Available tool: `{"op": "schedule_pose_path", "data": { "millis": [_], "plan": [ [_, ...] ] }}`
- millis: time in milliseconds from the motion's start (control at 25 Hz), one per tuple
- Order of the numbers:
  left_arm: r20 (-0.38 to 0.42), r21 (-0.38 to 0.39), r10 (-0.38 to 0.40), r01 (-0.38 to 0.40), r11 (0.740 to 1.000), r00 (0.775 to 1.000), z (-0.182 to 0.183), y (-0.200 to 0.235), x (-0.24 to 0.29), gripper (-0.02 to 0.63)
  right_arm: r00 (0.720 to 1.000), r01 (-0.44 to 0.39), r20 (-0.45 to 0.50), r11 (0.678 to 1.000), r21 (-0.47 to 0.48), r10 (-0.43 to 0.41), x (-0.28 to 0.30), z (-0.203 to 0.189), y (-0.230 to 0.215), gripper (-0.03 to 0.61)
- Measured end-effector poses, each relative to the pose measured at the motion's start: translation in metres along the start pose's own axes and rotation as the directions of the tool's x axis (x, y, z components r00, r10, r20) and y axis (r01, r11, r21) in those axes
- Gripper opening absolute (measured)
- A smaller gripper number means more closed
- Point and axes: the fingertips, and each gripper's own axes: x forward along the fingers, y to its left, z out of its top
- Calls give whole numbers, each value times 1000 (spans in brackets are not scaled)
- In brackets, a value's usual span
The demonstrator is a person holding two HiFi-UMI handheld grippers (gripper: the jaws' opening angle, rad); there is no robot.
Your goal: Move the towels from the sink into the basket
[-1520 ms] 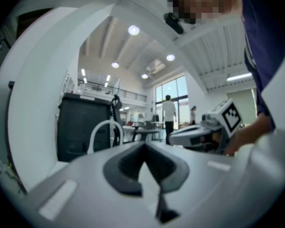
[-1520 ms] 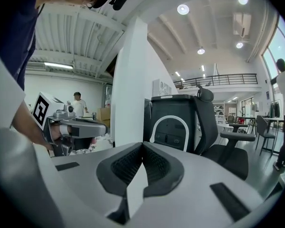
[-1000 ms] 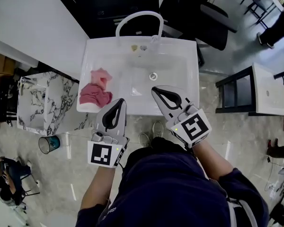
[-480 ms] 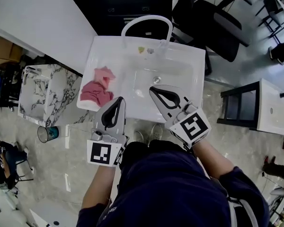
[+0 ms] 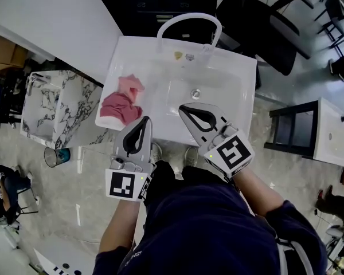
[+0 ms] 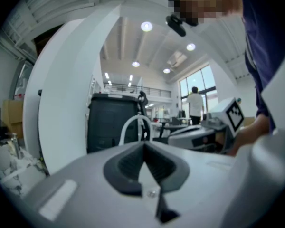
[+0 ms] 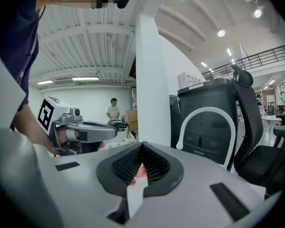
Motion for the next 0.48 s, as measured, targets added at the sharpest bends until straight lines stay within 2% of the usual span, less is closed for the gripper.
{"op": "schedule_pose_path", "data": {
  "millis": [480],
  "plan": [
    [-40, -55, 21, -23, 998, 999, -31, 84, -26, 3, 994, -28, -100, 999, 24, 31, 85, -18, 38, 8]
  ]
}}
